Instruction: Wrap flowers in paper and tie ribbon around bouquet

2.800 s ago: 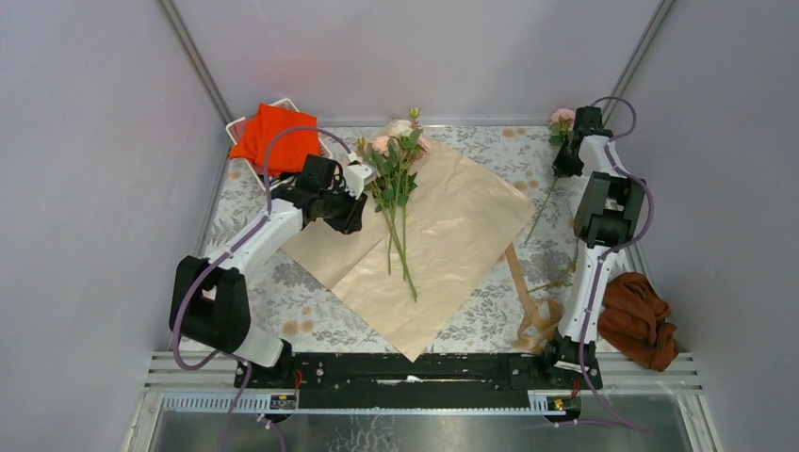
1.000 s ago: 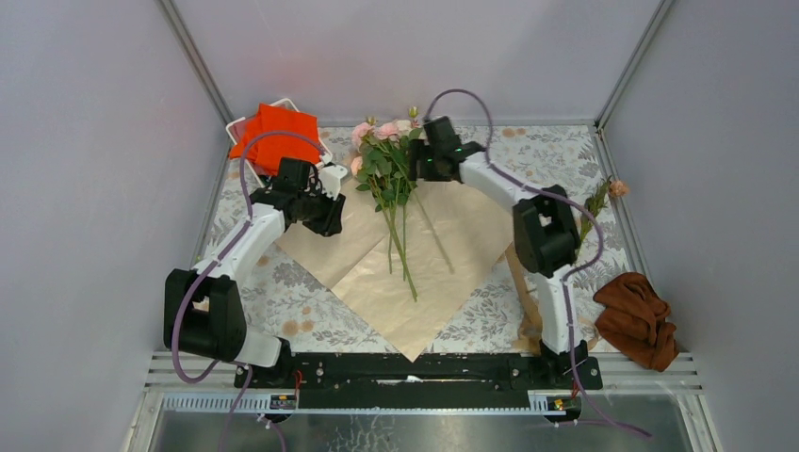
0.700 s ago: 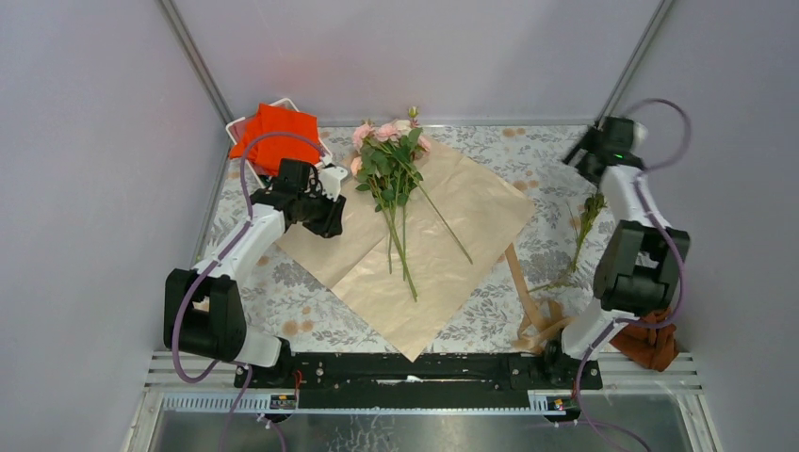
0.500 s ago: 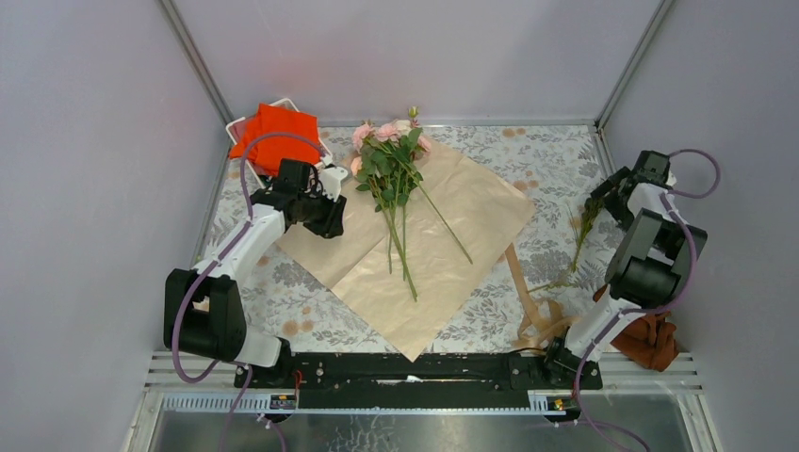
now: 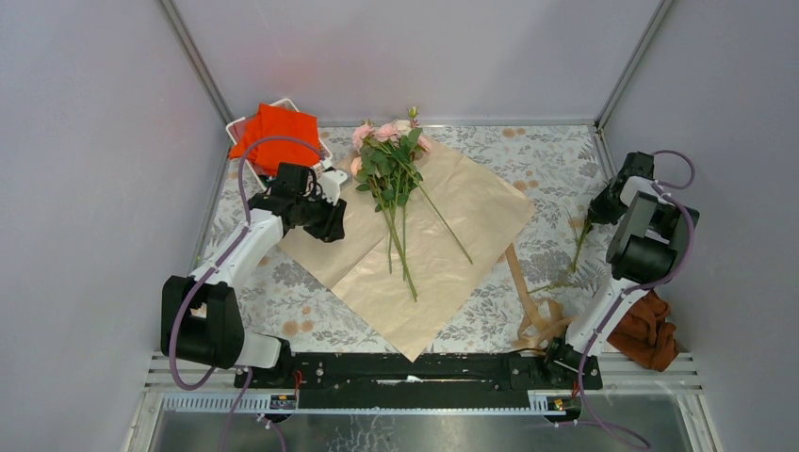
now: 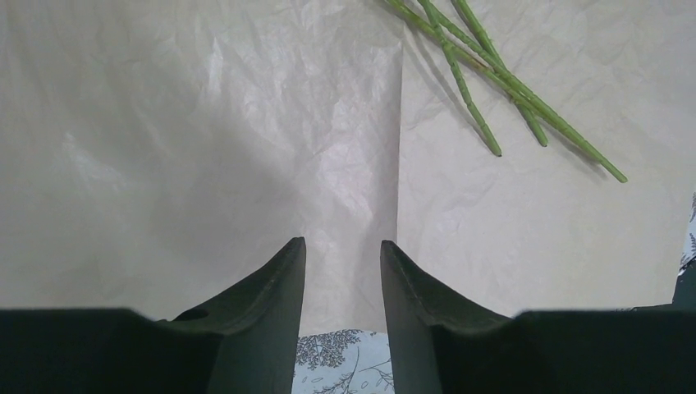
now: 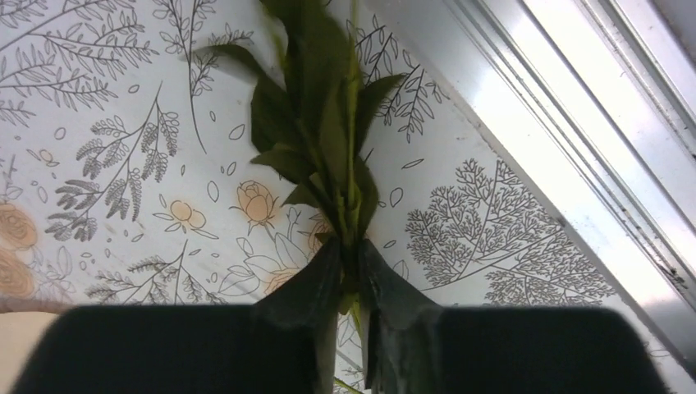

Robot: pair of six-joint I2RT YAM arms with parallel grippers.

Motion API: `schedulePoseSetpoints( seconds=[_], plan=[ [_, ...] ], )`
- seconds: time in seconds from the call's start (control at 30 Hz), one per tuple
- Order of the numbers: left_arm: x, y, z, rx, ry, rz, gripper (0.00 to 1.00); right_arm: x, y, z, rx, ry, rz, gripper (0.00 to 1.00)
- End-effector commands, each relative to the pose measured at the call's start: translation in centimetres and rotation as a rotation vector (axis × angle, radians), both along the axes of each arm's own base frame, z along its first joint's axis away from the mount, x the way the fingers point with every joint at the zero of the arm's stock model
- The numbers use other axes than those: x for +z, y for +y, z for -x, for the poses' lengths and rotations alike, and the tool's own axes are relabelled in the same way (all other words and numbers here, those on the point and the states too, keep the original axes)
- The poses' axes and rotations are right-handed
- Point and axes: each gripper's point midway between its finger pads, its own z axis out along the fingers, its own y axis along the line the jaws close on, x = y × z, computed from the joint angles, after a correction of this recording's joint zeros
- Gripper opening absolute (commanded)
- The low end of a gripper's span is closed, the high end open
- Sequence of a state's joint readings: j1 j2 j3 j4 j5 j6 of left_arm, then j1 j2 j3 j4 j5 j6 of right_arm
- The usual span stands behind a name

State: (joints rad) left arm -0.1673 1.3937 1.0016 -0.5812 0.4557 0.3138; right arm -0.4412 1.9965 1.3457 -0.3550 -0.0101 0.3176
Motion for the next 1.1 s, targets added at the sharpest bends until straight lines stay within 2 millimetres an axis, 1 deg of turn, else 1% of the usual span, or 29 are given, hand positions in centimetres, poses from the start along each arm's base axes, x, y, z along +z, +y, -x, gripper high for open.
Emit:
schedulePoseSetpoints(
  seconds=[0.0, 0.03, 0.07, 0.17, 0.23, 0.27, 0.37, 0.43, 0.5, 0.53, 0.57, 0.6, 0.63, 0.67, 0.73, 0.77, 0.83, 0.87, 0.93, 0.97, 1.0, 1.07],
  plan=[
    [1.0, -0.3, -0.6, -0.02, -0.05, 0.024, 0.46, -0.6, 0.5, 1.1, 0.054, 0.07, -0.004, 0.09],
    [1.0, -0.3, -0.6, -0.019, -0.049, 0.021, 0.46, 0.2, 0.2, 0.8, 0.058, 0.058, 0.02, 0.03],
    [0.9, -0.2, -0.6, -0.016, -0.048, 0.02, 0.46, 1.2, -0.2, 0.5, 0.058, 0.047, 0.054, 0.0],
    [0.9, -0.1, -0.5, -0.011, -0.049, 0.014, 0.46, 5.4, -0.9, -0.6, 0.056, -0.017, 0.148, 0.0],
    [1.0, 0.0, -0.5, -0.011, -0.054, 0.011, 0.46, 9.2, -1.1, -1.5, 0.051, -0.087, 0.217, 0.0],
    [1.0, 0.0, -0.4, -0.013, -0.057, 0.011, 0.46, 11.6, -1.2, -2.0, 0.049, -0.129, 0.254, 0.0],
    [1.2, -0.1, -0.4, -0.016, -0.062, 0.015, 0.46, 19.1, -1.3, -2.3, 0.025, -0.245, 0.384, 0.0],
    [1.4, 0.0, -0.7, -0.011, -0.065, 0.013, 0.47, 24.2, -0.5, -2.1, 0.023, -0.34, 0.457, 0.0],
    [1.6, 0.1, -0.8, -0.003, -0.066, 0.006, 0.47, 29.3, 0.9, -1.6, 0.033, -0.453, 0.502, 0.0],
    [1.6, 0.2, -0.8, 0.0, -0.068, 0.003, 0.47, 32.4, 2.1, -1.1, 0.042, -0.532, 0.52, 0.0],
    [1.7, 0.2, -0.8, 0.002, -0.069, 0.002, 0.47, 34.6, 3.5, -0.8, 0.061, -0.597, 0.53, 0.0],
    [1.8, 0.3, -0.7, 0.003, -0.072, 0.001, 0.47, 36.6, 5.3, -0.7, 0.092, -0.656, 0.535, 0.0],
    [1.9, 0.3, -0.7, 0.004, -0.076, 0.0, 0.47, 38.3, 8.0, -0.6, 0.143, -0.717, 0.531, 0.0],
    [1.9, 0.3, -0.6, 0.006, -0.077, 0.0, 0.47, 39.7, 10.5, -0.6, 0.195, -0.771, 0.52, 0.0],
    [2.0, 0.4, -0.5, 0.007, -0.08, 0.003, 0.47, 41.0, 16.4, -0.9, 0.337, -0.864, 0.449, 0.0],
    [2.1, 0.4, -0.5, 0.008, -0.081, 0.004, 0.47, 41.0, 19.4, -1.1, 0.41, -0.897, 0.394, 0.0],
    [2.0, 0.4, -0.6, 0.015, -0.076, 0.005, 0.47, 40.0, 25.5, -1.5, 0.555, -0.927, 0.266, 0.0],
    [2.0, 0.4, -0.6, 0.017, -0.075, 0.005, 0.47, 39.1, 28.6, -1.6, 0.63, -0.928, 0.209, 0.0],
    [1.9, 0.5, -0.6, 0.022, -0.068, 0.003, 0.47, 36.8, 34.8, -1.7, 0.783, -0.914, 0.101, 0.0],
    [1.8, 0.6, -0.6, 0.026, -0.064, 0.001, 0.47, 35.3, 38.1, -1.7, 0.872, -0.899, 0.031, 0.0],
    [1.7, 0.6, -0.6, 0.029, -0.06, -0.001, 0.47, 33.7, 40.8, -1.8, 0.933, -0.875, -0.028, 0.0],
    [1.5, 0.8, -0.6, 0.035, -0.053, -0.004, 0.47, 30.3, 45.0, -2.4, 1.011, -0.802, -0.134, 0.0]
  ],
)
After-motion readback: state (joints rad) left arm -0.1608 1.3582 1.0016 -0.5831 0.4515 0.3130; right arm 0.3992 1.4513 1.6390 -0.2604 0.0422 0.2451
